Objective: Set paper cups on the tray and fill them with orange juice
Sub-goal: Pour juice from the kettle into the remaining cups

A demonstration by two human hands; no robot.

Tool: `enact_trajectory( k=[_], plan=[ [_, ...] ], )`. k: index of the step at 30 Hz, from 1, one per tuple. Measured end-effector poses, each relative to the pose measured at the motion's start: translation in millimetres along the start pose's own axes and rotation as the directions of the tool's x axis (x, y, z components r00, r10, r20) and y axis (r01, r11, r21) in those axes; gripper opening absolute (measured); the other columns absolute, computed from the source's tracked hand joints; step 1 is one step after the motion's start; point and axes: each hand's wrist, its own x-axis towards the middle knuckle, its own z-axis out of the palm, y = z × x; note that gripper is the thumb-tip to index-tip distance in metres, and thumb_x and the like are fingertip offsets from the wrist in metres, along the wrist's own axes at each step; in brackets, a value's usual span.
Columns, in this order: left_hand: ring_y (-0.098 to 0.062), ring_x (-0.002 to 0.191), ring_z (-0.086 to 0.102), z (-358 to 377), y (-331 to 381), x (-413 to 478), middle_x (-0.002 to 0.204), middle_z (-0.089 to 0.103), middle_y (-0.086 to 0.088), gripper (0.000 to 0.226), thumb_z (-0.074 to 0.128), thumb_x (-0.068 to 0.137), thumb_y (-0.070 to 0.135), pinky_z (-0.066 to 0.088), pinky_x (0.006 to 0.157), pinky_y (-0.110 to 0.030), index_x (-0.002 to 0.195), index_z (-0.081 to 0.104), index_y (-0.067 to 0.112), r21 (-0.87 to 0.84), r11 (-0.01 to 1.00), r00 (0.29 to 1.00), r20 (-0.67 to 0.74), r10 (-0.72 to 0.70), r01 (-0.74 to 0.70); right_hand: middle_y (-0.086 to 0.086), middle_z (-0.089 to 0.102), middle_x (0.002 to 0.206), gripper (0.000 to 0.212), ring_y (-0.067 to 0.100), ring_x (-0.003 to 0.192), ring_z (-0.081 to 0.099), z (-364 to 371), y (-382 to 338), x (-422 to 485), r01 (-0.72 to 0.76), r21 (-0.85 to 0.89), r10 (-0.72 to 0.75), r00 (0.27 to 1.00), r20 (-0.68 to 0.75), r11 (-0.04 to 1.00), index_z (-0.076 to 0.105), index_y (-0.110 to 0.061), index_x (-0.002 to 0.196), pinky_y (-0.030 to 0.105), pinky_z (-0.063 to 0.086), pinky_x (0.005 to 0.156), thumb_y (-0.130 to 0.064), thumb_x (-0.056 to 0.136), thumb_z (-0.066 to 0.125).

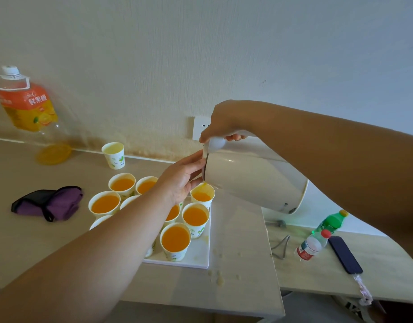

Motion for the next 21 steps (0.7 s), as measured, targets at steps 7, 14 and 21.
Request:
enact_trajectory(
  k=[7,14,21],
  plan=[
    [-0.020,0.104,0.064,-1.5,-0.1,1.2,0.107,0.071,-0.005,0.029,0.056,0.093,0.008,0.050,0.094,-0.038,0.119,0.064,0.017,-0.003,1.000,1.000,-0.009,0.002,-0.002,0.004,0.050,0.053,0.047,0.019,0.047,0.047,-1.1,-1.8,1.8,0.005,0.003,-0.005,1.000,0.010,1.000,0.051,-0.009,0.059,0.025,0.040,0.054,-0.047,0.084,0.061],
    [-0.017,0.095,0.067,-3.4,0.9,1.2,0.102,0.072,-0.003,0.025,0.055,0.094,0.008,0.056,0.079,-0.031,0.115,0.065,0.018,-0.014,1.000,1.000,0.004,0.013,-0.013,0.006,0.051,0.058,0.044,0.019,0.050,0.047,-2.9,-5.7,3.9,0.007,-0.003,-0.007,0.999,0.036,1.000,0.052,-0.009,0.064,0.027,0.040,0.057,-0.047,0.085,0.060],
    [-0.012,0.086,0.069,-2.3,4.9,0.6,0.088,0.075,0.002,0.020,0.053,0.095,0.009,0.058,0.069,-0.025,0.102,0.067,0.021,-0.019,1.000,1.000,0.009,0.024,-0.023,0.005,0.046,0.057,0.042,0.020,0.050,0.043,-5.7,-5.9,5.5,0.019,0.030,-0.020,0.998,0.051,0.999,0.048,-0.011,0.063,0.026,0.039,0.056,-0.044,0.085,0.061]
  ],
)
